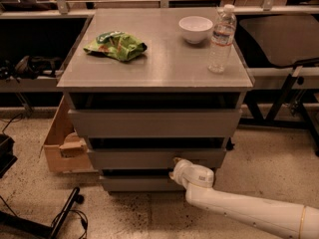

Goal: Close middle drawer

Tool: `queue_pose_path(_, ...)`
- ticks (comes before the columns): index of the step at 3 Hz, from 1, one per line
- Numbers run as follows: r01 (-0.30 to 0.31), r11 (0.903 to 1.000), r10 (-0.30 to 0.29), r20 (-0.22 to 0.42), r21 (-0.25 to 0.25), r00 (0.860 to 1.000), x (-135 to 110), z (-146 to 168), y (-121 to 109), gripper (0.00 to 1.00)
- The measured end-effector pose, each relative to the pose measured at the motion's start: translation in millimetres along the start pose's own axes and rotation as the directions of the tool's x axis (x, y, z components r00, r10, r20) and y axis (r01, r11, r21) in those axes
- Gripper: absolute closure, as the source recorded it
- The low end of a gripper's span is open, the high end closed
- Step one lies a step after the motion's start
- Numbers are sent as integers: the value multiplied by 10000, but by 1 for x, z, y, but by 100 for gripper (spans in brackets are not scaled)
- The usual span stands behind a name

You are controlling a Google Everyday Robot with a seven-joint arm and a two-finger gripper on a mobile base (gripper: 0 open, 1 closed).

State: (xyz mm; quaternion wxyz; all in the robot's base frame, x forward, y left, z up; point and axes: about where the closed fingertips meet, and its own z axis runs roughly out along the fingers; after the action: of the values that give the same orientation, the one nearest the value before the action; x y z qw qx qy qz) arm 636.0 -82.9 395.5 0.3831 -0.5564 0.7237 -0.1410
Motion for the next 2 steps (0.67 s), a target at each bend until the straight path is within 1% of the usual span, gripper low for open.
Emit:
queue_pose_path(1,747,9954,-788,-682,-603,9946,50,-47,18,75)
queue_pose_path(2,2049,9596,-2292,-1133,-1930,9668,82,-104,50,96)
